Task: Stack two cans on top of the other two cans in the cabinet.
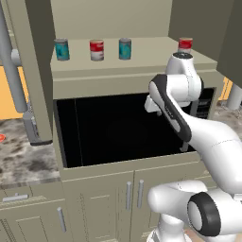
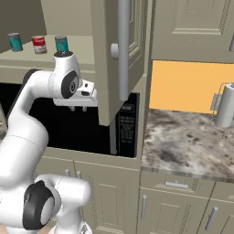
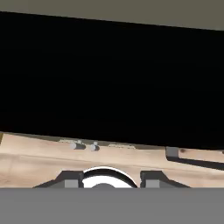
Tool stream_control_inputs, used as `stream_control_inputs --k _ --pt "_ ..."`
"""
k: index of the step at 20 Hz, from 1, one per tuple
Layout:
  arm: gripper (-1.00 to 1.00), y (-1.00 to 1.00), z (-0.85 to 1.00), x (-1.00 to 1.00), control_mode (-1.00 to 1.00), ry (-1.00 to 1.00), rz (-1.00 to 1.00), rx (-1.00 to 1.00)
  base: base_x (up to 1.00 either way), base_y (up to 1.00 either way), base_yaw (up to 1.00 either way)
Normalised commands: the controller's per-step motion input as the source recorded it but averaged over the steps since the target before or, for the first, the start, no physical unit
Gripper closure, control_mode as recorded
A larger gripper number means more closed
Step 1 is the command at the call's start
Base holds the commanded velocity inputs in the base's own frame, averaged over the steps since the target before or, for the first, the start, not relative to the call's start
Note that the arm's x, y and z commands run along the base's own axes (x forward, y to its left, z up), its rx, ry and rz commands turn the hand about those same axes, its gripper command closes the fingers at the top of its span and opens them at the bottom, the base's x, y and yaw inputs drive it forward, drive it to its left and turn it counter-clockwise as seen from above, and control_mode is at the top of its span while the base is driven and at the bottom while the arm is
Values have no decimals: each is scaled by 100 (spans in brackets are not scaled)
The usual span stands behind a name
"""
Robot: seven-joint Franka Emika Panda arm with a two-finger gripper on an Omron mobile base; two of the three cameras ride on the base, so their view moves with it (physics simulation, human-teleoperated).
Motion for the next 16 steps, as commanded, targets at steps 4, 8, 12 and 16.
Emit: stream_control_inputs --k 4,8,12,16 --pt "-100 0 0 -3 -100 0 0 0 0 0 0" --pt "-100 0 0 -15 -100 -8 0 -2 0 0 0" --pt "-100 1 1 -28 -100 -41 0 0 0 0 0" --pt "-100 1 8 -25 -100 -40 0 0 0 0 0"
